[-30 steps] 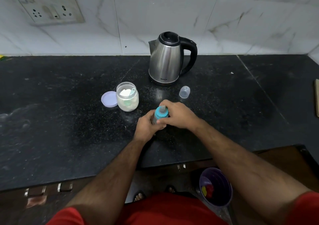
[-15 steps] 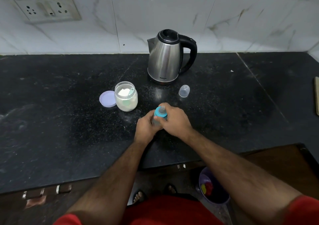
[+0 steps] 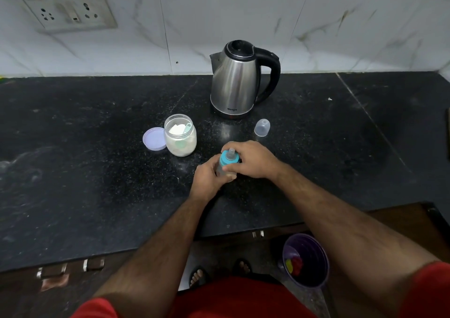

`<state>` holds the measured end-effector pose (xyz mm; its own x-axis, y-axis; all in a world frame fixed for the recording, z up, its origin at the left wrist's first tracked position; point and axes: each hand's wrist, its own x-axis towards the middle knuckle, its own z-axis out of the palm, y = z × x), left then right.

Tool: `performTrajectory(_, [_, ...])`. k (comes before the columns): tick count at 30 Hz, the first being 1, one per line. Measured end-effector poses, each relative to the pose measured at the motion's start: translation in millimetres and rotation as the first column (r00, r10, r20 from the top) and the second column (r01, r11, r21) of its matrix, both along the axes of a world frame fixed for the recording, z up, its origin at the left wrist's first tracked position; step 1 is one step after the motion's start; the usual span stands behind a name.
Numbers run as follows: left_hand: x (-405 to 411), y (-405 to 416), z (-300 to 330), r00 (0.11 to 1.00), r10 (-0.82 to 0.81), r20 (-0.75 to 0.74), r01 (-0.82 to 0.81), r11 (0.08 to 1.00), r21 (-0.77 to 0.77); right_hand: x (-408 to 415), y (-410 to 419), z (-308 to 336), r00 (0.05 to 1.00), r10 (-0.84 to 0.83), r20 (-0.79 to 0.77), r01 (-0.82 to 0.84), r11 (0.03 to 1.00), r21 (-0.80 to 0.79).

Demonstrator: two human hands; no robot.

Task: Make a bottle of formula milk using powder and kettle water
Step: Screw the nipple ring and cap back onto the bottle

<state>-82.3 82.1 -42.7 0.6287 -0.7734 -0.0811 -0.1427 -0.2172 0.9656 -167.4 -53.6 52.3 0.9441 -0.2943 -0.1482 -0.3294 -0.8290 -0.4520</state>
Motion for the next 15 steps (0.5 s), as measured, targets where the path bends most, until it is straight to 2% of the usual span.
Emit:
performTrajectory(4, [-3,0,1,0.999,0.018,0.05,-0.017,1.0,-0.017,-9,12,-19,0.991,-0.086,0.103,0.087,0.996,-0.001])
performTrajectory(11, [-7,0,3,0.996,0.052,0.077,-0.053,0.999,0.013,-10,31,-32,0.945,-0.263,0.197,0.266,0.964,0.011])
performTrajectory(15, [-8,-1,4,0.994,0.076,0.083,-0.079,0.996,0.034,-6,44,-35,0.907,-0.352,0.231,0.369,0.929,-0.035])
